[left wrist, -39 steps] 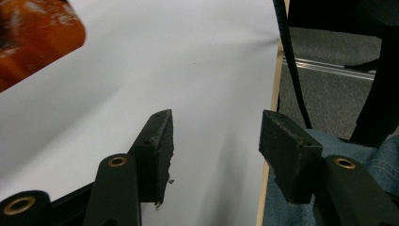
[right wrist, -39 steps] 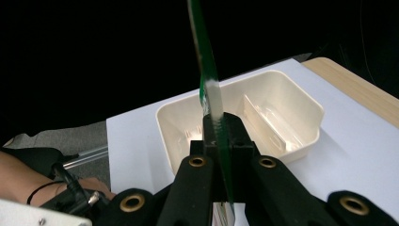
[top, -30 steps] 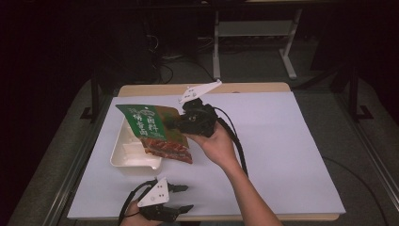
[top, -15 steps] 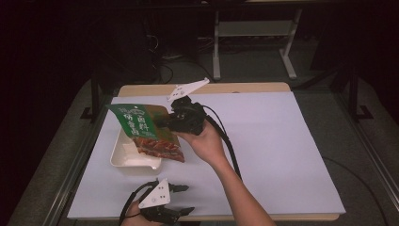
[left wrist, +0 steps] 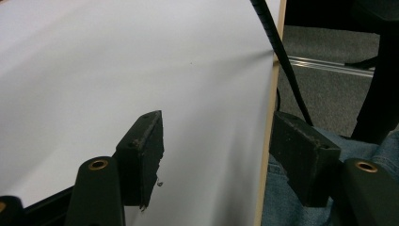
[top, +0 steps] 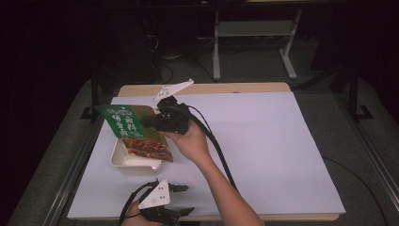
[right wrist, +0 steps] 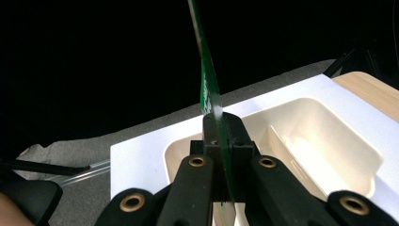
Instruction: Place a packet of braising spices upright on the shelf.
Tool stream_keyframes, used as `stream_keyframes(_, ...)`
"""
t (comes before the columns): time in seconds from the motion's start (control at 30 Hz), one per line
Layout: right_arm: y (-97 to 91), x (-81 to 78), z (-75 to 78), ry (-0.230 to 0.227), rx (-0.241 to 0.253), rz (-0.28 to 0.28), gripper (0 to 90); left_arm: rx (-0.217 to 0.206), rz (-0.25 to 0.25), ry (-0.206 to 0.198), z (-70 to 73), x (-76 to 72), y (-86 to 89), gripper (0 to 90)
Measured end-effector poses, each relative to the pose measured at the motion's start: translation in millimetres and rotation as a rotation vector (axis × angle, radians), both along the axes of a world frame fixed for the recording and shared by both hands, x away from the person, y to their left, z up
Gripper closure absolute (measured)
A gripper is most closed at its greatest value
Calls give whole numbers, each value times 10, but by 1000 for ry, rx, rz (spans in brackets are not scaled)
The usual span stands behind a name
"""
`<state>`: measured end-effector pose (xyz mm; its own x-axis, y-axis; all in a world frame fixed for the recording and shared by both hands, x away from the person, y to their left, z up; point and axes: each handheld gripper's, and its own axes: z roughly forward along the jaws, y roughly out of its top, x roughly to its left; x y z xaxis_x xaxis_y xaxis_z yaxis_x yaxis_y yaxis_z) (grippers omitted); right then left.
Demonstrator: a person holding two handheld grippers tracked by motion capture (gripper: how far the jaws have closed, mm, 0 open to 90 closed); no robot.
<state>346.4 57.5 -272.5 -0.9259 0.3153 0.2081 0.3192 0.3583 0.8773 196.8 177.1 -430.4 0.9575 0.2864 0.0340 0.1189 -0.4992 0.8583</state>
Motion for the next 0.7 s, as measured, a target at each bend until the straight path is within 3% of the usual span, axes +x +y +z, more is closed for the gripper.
stream_keyframes(0.7,279,132,-213,69,30,-14,898,3,-13,-4,-2,-6,-3,351)
